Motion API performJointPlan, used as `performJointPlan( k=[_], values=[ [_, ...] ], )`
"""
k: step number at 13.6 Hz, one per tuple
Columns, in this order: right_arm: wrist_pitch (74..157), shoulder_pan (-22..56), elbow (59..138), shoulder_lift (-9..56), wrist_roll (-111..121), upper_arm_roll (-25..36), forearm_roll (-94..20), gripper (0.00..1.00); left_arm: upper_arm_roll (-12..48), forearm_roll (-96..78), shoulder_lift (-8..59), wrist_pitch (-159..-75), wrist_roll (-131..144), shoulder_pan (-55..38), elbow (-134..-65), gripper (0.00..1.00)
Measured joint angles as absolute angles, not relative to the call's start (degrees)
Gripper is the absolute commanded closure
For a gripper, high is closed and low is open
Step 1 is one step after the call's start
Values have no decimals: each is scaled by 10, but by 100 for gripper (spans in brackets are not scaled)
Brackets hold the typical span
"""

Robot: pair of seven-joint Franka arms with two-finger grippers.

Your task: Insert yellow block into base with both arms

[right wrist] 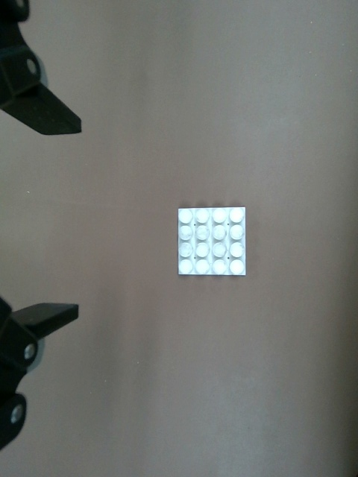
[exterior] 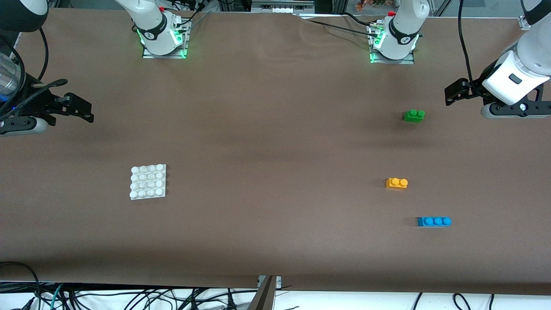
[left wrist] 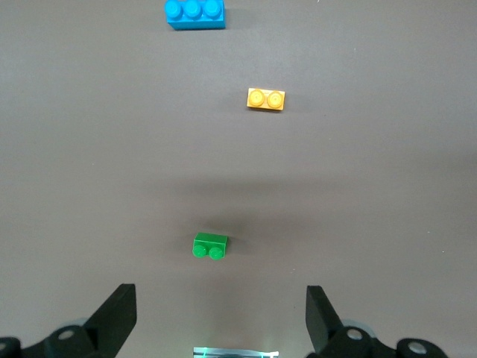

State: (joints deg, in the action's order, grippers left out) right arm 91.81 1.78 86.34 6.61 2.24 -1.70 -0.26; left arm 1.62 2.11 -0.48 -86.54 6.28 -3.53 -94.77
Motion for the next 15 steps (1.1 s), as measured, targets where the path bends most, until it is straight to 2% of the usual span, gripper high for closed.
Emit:
performJointPlan(
  k=[7, 11, 15],
  values=[
    [915, 18, 875, 61, 22, -20, 2, 0, 16, 21, -5, -865, 63, -35, -948, 0],
    [940, 18, 922, 39, 22, -20, 6, 0, 16, 21, -5, -865, 63, -35, -948, 0],
    [944, 18, 931, 31, 22, -19, 12, 0, 16, 21, -5, -865, 63, -35, -948, 0]
  ],
)
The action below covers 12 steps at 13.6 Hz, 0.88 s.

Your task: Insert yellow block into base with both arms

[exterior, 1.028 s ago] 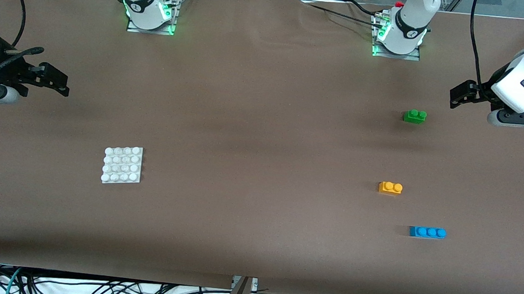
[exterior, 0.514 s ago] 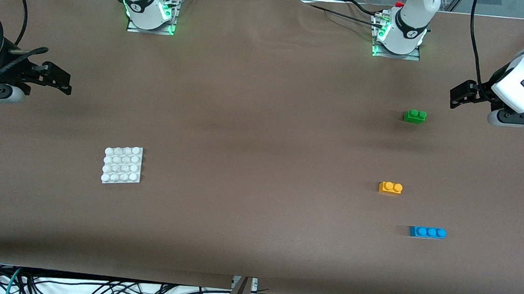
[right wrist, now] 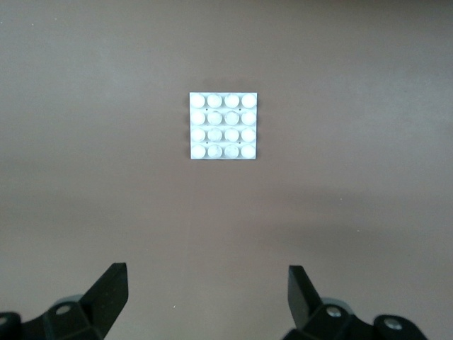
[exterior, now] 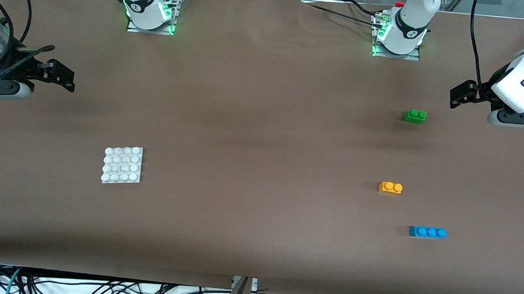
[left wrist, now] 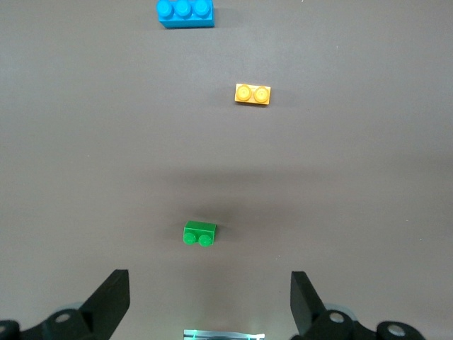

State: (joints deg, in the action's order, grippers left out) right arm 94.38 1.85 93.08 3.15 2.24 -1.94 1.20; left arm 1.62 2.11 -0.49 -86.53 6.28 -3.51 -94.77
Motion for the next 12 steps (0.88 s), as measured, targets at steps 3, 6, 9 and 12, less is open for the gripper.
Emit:
performJointPlan(
  k=[3, 6, 9, 12],
  values=[
    [947, 18, 934, 31, 22, -19, 14, 0, 16, 21, -5, -865, 63, -35, -948, 0],
    [948, 18, 936, 31, 22, -19, 14, 0, 16, 21, -5, -865, 63, -35, -948, 0],
    [948, 18, 936, 31, 22, -16, 14, 0, 16, 21, -5, -865, 63, -35, -948, 0],
    [948, 18, 936, 31, 22, -16, 14, 0, 16, 21, -5, -865, 63, -35, -948, 0]
  ],
)
